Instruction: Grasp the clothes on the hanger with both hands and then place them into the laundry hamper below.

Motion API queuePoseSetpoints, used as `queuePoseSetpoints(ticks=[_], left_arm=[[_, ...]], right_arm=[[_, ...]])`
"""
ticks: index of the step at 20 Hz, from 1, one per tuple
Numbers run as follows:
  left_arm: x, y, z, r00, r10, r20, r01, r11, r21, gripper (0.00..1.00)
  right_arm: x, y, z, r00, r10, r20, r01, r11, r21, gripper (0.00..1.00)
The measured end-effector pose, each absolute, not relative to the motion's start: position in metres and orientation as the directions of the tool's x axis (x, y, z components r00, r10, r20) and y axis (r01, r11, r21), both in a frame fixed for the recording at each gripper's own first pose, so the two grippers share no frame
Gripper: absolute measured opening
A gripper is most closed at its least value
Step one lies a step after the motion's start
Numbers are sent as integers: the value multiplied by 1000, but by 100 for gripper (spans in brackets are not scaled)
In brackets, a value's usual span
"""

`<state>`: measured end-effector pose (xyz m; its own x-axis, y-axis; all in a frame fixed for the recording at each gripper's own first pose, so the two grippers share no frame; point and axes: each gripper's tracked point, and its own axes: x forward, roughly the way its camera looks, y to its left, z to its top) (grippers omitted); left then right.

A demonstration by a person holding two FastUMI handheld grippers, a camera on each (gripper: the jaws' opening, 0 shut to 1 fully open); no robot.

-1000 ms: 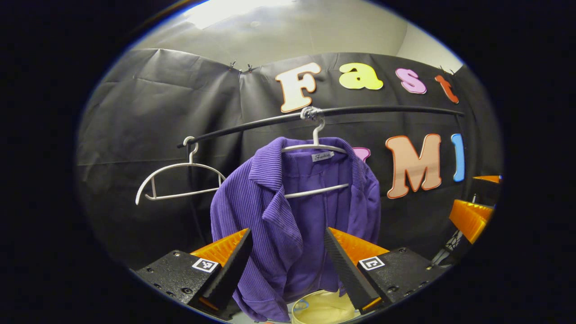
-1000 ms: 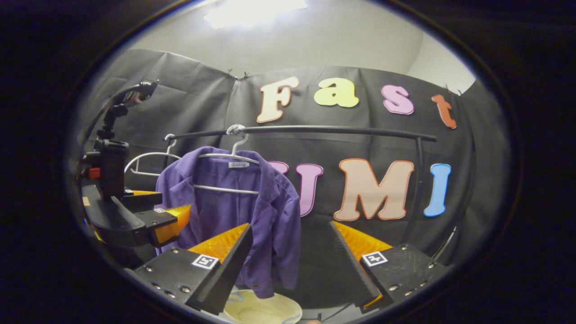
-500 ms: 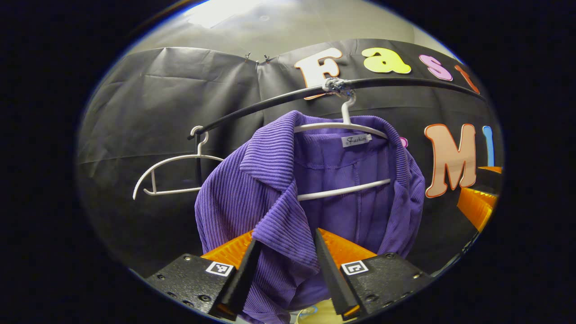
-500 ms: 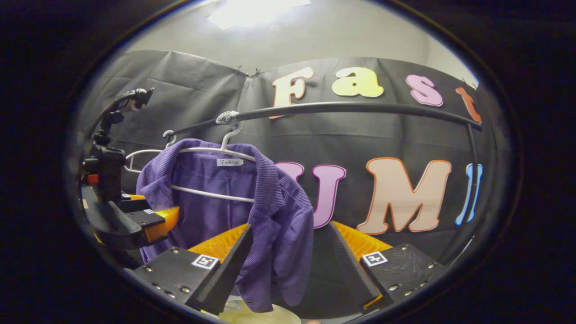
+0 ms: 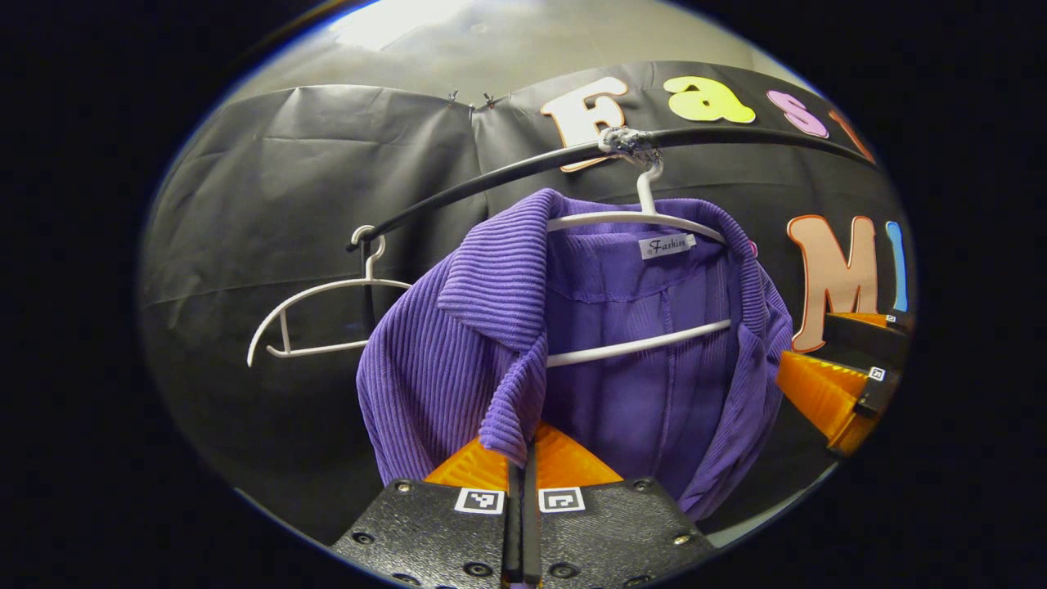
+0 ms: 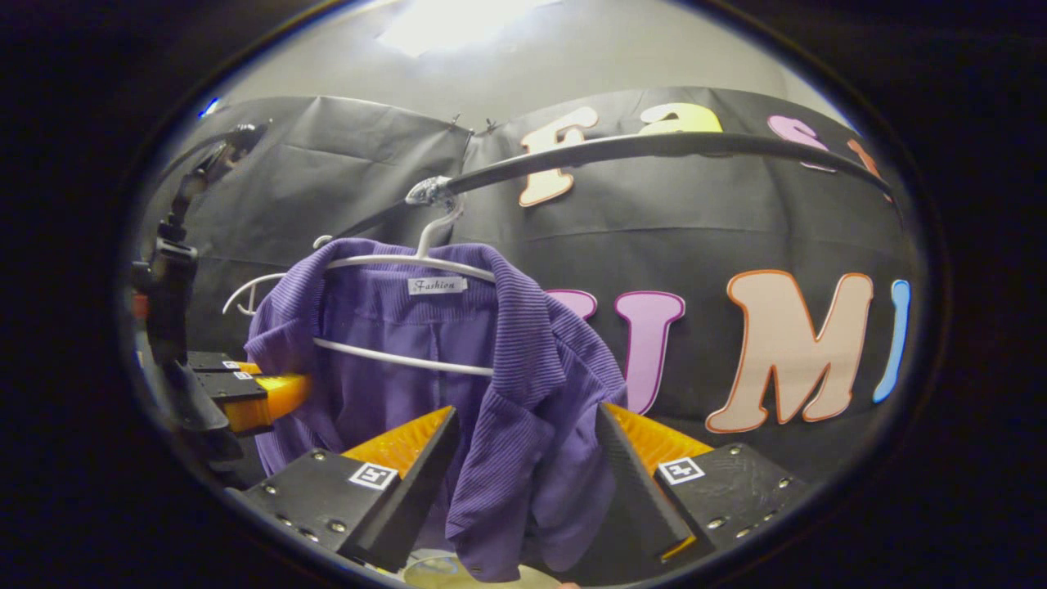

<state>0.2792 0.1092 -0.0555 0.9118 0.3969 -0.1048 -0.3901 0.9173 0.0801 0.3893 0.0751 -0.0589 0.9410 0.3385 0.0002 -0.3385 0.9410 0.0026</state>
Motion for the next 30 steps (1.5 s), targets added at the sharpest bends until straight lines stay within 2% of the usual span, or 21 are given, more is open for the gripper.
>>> queuePoseSetpoints(ticks=[1,2,3,6,9,10,11,13,15,20,23,25,26,27,28,29,30], left_arm=[[277,106,-52,913,395,-100,-387,918,88,4],[274,104,-47,916,391,-90,-383,919,95,1],[272,101,-41,918,389,-82,-380,919,103,4],[265,96,-25,923,380,-58,-372,921,115,1],[258,100,-6,917,399,-30,-393,912,120,0],[255,102,-3,912,408,-32,-402,908,118,1],[253,105,1,908,418,-31,-413,904,114,1],[248,110,10,899,438,-21,-433,894,115,0],[243,116,18,889,459,-7,-454,882,127,1],[234,125,37,866,499,19,-497,857,137,1],[228,135,47,845,534,31,-533,836,133,1],[225,143,49,832,555,32,-554,823,126,1],[222,148,50,823,566,32,-566,815,123,1],[221,152,51,817,576,34,-575,809,122,4],[220,157,52,807,590,37,-589,798,125,1],[220,162,54,800,599,41,-598,791,128,4],[219,166,54,793,607,44,-607,784,130,1]], right_arm=[[394,78,-60,939,343,-4,-343,939,4,100],[397,81,-61,938,347,-5,-347,938,3,100],[400,85,-61,937,349,-5,-349,937,0,100],[407,95,-62,934,356,-5,-356,934,-3,100],[416,103,-63,936,351,-3,-351,936,-6,100],[419,105,-62,939,344,0,-344,939,-11,96],[423,107,-61,940,341,2,-341,940,-14,100],[428,110,-65,944,329,-7,-329,944,-18,100],[433,113,-69,947,321,-18,-321,947,-17,96],[440,109,-79,952,301,-43,-303,952,-38,77],[441,102,-88,957,276,-89,-281,959,-48,75],[445,95,-91,961,258,-94,-263,964,-35,48],[447,95,-91,962,253,-99,-258,966,-33,41],[447,94,-91,962,253,-105,-258,965,-39,39],[446,86,-90,970,218,-109,-225,973,-54,27],[449,80,-89,975,195,-106,-202,977,-63,14],[451,76,-88,979,172,-111,-180,981,-67,11]])
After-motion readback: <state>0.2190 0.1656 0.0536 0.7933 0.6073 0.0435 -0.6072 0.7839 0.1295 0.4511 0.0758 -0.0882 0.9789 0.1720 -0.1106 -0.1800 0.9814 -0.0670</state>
